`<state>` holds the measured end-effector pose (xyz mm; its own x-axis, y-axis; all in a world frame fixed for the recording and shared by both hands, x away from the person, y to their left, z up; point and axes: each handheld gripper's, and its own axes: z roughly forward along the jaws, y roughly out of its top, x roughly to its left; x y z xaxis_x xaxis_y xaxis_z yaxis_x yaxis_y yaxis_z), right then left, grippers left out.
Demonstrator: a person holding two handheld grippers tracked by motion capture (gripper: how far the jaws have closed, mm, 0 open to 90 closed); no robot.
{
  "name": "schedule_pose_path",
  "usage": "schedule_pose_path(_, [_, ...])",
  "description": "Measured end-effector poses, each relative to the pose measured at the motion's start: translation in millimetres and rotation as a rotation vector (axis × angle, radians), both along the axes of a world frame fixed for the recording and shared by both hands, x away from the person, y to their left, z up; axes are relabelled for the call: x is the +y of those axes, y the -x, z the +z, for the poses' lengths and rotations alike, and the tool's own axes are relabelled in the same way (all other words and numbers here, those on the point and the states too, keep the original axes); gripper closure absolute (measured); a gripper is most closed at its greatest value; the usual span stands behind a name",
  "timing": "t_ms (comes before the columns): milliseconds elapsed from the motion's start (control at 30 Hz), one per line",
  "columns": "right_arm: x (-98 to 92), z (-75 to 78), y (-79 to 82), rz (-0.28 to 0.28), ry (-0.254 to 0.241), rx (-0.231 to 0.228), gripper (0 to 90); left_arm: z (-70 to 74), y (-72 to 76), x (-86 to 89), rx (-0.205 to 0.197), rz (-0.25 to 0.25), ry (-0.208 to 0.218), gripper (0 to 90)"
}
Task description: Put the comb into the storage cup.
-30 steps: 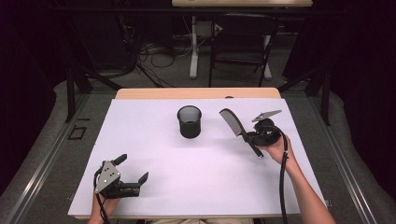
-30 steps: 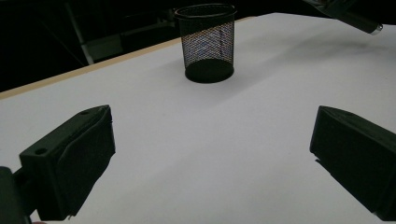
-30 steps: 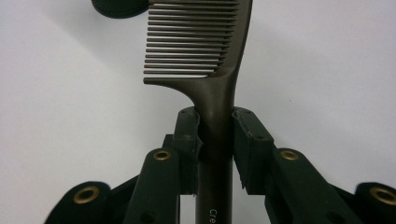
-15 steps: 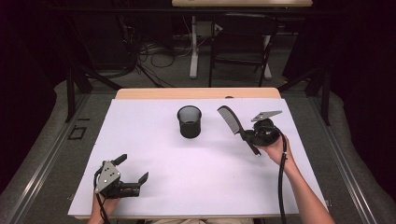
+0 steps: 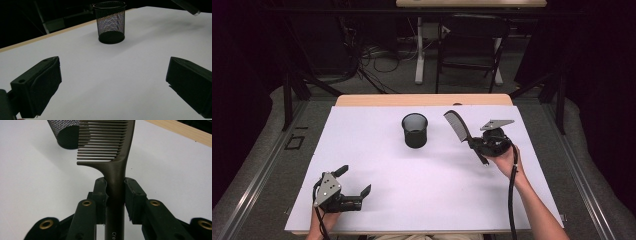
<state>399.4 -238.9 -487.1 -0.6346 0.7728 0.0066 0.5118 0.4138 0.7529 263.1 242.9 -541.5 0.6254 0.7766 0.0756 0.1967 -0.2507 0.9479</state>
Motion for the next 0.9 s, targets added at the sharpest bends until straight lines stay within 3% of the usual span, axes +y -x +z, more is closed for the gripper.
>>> schedule_pose_path(900, [9.2, 4.2, 5.9, -0.004, -0.051, -0.099, 72.6, -0.4, -0.3, 0.4, -0.001, -0.001, 0.001, 0.1])
